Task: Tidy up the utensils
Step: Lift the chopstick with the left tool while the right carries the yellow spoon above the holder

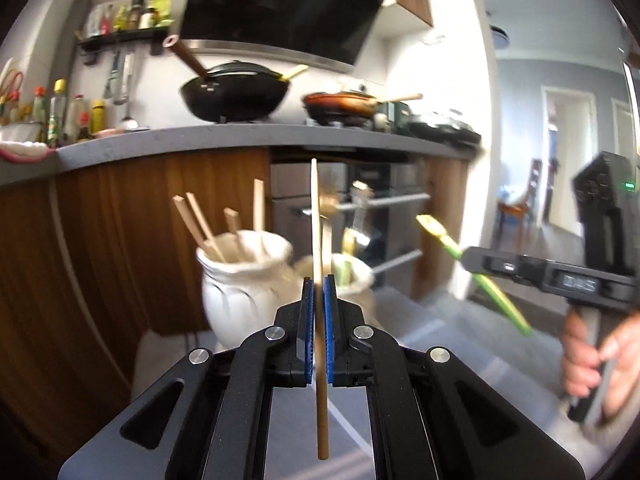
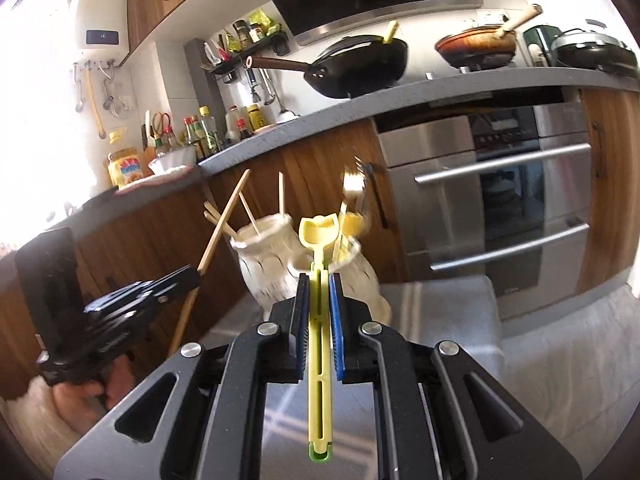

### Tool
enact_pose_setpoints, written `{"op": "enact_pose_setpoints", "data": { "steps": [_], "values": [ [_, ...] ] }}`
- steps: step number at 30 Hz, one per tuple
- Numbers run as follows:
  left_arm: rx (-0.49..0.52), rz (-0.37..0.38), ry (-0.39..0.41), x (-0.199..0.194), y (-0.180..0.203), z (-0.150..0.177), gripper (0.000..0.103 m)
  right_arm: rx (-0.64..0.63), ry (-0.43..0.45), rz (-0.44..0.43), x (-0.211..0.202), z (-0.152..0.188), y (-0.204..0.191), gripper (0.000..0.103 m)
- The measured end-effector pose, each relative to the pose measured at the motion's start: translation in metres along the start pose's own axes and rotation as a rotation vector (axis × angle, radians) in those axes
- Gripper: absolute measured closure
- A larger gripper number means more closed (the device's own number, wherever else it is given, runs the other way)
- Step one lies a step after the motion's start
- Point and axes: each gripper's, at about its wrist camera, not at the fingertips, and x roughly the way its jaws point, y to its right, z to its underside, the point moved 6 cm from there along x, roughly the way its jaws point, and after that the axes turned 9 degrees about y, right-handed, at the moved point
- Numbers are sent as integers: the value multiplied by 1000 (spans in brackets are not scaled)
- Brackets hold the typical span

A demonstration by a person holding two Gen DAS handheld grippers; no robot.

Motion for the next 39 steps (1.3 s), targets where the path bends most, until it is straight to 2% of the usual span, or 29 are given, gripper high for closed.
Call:
{"op": "enact_pose_setpoints", "data": {
  "steps": [6, 9, 16, 20, 24, 30, 36, 39],
  "values": [
    [-22, -90, 30, 30, -50, -8, 98, 3, 14, -20, 35, -18, -10, 93],
    [-50, -94, 53, 47, -69, -18, 98, 39, 20, -35, 56, -23, -7, 93],
    [-244, 50, 123, 84, -89, -39, 98, 170, -2, -104, 116, -27, 2, 93],
    [-293, 81, 150, 100, -92, -43, 98, 243, -4, -123, 135, -24, 12, 93],
    [-306, 105, 176, 108, -88, -48, 98, 241, 1, -117, 142, -20, 14, 93],
    [-287, 104, 207, 114, -83, -48, 98, 173, 54, -76, 152, -22, 13, 93],
    [-212, 109, 221, 110, -74, -44, 98, -39, 127, 24, 157, -14, -1, 93],
    [-181, 109, 222, 106, -71, -42, 98, -129, 133, 58, 155, -7, -7, 93]
  ]
}}
